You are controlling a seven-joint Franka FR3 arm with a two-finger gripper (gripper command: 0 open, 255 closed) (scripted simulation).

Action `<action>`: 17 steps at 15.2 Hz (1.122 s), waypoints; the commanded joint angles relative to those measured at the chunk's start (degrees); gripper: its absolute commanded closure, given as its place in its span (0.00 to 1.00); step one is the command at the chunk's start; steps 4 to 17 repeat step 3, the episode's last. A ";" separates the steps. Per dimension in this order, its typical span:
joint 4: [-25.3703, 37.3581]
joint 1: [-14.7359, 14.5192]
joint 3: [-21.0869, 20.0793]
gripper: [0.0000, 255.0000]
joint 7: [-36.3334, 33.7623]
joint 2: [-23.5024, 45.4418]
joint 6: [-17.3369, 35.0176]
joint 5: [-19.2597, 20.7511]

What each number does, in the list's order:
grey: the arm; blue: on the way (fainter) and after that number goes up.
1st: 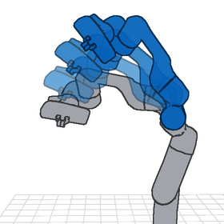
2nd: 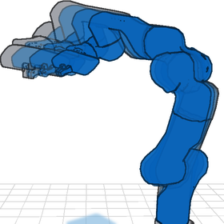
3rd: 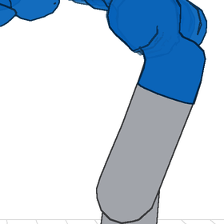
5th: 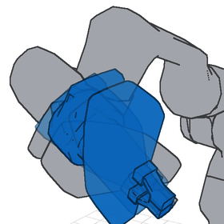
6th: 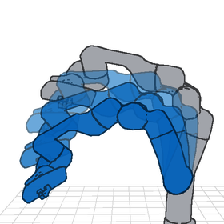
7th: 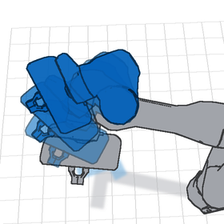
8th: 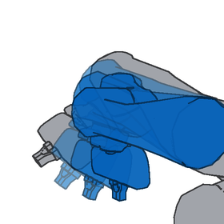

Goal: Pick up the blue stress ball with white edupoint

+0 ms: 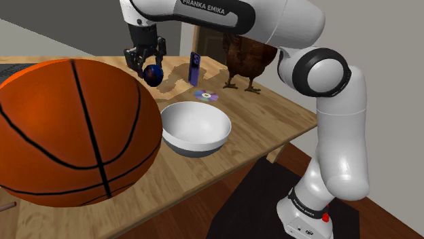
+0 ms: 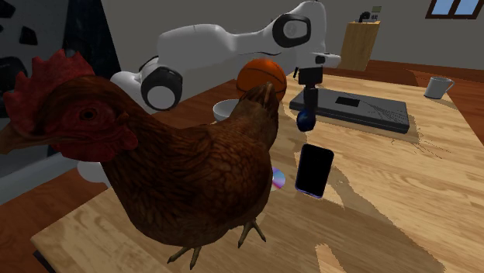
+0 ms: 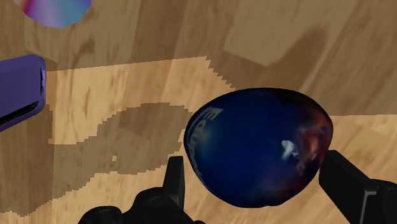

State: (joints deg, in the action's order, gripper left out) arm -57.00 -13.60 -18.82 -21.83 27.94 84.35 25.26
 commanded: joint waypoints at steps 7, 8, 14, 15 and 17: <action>4.03 -0.87 0.18 1.00 0.68 1.45 -2.48 0.47; 4.03 -0.87 0.18 1.00 0.68 1.45 -2.48 0.47; 4.03 -0.87 0.18 1.00 0.68 1.45 -2.48 0.47; 4.03 -0.87 0.18 1.00 0.68 1.45 -2.48 0.47; 4.03 -0.87 0.18 1.00 0.68 1.45 -2.48 0.47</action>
